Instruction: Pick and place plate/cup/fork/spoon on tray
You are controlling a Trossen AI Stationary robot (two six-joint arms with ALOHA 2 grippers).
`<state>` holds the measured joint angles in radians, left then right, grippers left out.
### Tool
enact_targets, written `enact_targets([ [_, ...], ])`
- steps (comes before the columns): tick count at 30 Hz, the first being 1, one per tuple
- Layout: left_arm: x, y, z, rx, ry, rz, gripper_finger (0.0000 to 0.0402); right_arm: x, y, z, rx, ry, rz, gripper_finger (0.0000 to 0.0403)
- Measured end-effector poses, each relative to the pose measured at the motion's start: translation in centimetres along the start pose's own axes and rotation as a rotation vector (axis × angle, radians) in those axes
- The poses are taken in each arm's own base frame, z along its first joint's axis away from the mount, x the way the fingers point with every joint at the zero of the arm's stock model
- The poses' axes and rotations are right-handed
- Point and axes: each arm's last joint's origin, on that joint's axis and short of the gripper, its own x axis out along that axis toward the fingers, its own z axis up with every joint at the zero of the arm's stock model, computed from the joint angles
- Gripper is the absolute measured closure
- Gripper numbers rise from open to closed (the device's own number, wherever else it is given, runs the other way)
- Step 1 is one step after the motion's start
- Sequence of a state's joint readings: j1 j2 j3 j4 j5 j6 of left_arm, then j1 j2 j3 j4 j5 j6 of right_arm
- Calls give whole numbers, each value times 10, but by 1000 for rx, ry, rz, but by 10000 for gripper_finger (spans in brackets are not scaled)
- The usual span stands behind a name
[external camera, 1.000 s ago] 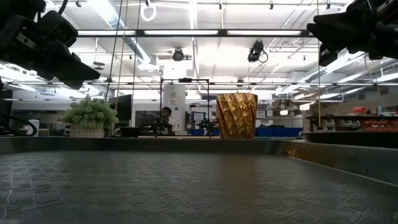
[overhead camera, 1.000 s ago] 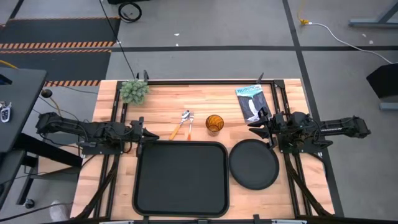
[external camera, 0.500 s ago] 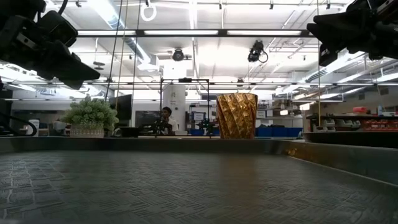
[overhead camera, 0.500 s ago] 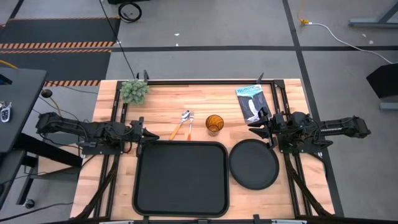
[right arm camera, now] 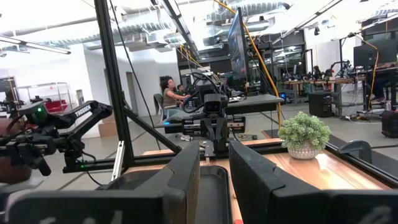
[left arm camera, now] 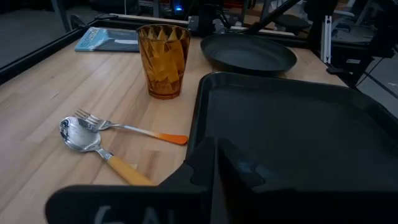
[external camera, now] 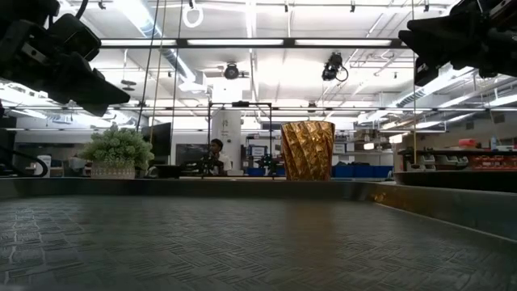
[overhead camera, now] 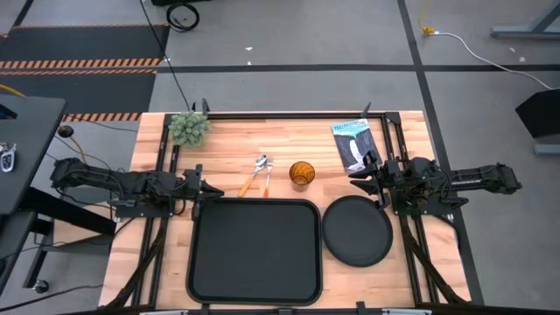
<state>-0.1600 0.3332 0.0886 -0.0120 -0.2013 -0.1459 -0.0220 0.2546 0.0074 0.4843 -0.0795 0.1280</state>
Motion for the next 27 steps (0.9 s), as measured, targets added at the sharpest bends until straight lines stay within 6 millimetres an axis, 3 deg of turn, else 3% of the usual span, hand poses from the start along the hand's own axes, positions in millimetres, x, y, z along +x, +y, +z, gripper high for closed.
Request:
enact_targets([
  [10,0,0,0,0,0,0,374,0,0,0,-25,-3,-8,309],
  [20,0,0,0,0,0,0,374,-2,3,25,-123,-268,8,309],
  [27,0,0,0,0,0,0,374,7,0,32,-36,-291,-95,309],
])
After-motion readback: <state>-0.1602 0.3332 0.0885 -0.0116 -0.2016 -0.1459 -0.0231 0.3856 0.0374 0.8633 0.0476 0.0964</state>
